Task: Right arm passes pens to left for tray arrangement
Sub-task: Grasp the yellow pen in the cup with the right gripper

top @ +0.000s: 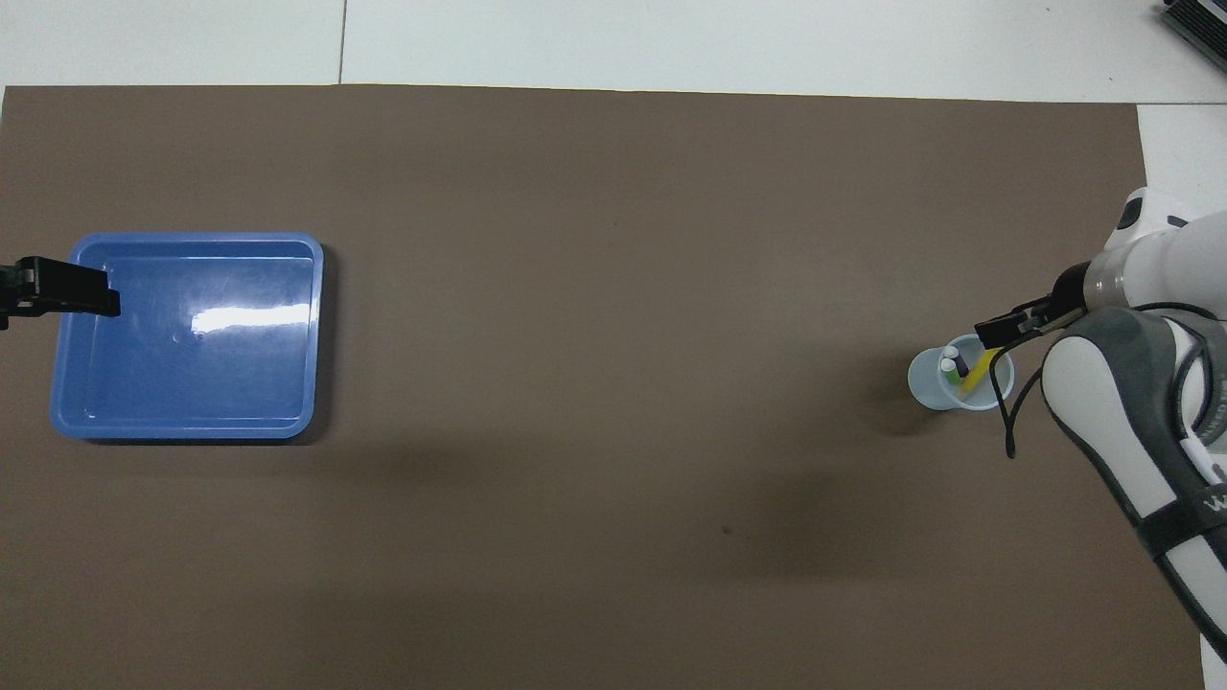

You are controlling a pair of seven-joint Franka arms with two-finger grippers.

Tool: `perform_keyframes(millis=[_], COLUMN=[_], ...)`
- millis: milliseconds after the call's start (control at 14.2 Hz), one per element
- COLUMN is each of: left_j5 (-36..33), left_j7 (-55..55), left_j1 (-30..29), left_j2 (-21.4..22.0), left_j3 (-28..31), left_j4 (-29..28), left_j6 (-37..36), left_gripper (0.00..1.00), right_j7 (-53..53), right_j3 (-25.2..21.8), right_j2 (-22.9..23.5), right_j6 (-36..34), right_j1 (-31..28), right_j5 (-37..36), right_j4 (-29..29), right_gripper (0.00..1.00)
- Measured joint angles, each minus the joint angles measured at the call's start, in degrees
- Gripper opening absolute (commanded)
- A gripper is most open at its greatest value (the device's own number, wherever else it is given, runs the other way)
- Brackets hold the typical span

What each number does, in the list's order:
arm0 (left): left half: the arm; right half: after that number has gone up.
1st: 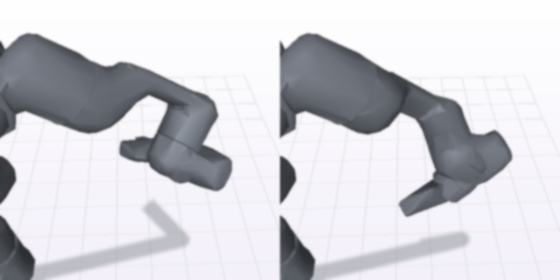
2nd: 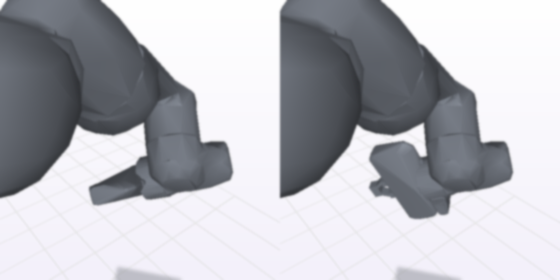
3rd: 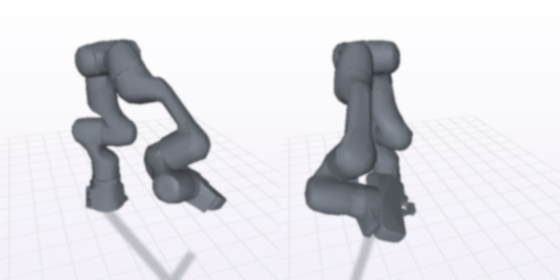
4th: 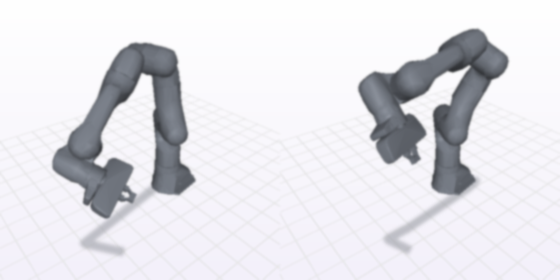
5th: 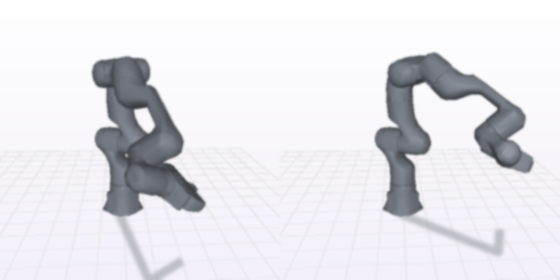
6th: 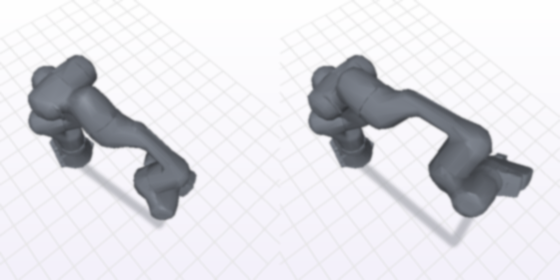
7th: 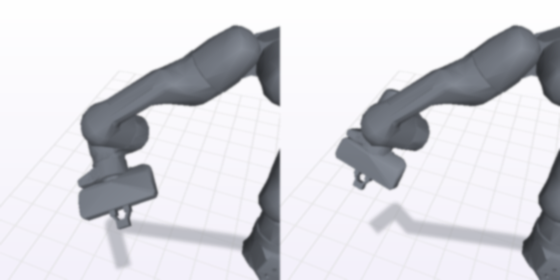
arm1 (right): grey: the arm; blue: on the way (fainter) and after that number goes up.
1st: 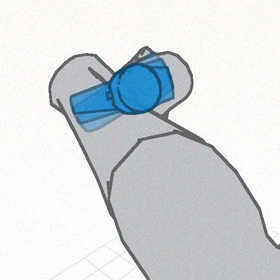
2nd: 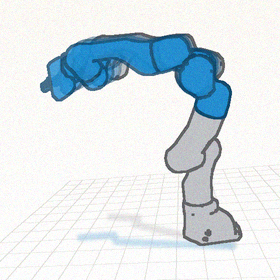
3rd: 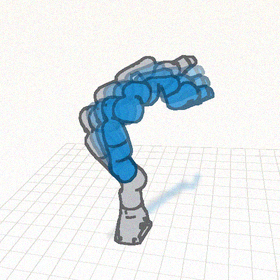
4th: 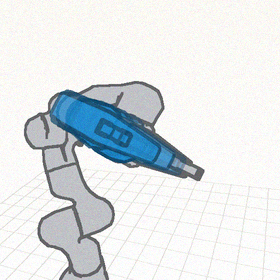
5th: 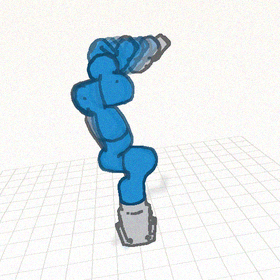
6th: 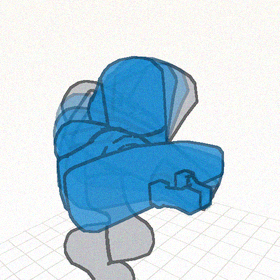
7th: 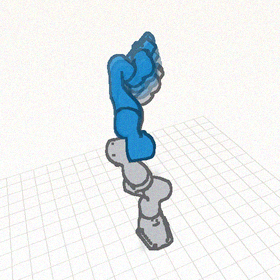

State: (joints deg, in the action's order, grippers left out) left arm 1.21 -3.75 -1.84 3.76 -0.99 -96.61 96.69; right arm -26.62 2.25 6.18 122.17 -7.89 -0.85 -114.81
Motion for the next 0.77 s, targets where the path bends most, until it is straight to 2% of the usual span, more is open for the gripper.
perform_keyframes(millis=[281, 563, 774], left_j5=[0.1, 0.2, 0.2], left_j7=[-0.4, -0.9, -1.6], left_j1=[0.0, 0.2, 1.5], left_j2=[0.2, 0.2, 0.2], left_j3=[-0.2, -1.0, -1.2], left_j4=[-0.7, -0.9, -1.1], left_j6=[0.0, 0.1, 0.2], left_gripper=[1.0, 1.0, 1.0], right_j7=[0.0, 0.0, 0.2], right_j3=[0.0, 0.0, 0.0], right_j2=[0.0, 0.0, 0.0], right_j6=[-0.1, -0.1, -0.1], right_j1=[0.0, 0.0, 0.0], right_j5=[0.0, 0.0, 0.0], right_j4=[-1.5, -1.8, -2.0], right_gripper=[0.83, 0.68, 0.65])
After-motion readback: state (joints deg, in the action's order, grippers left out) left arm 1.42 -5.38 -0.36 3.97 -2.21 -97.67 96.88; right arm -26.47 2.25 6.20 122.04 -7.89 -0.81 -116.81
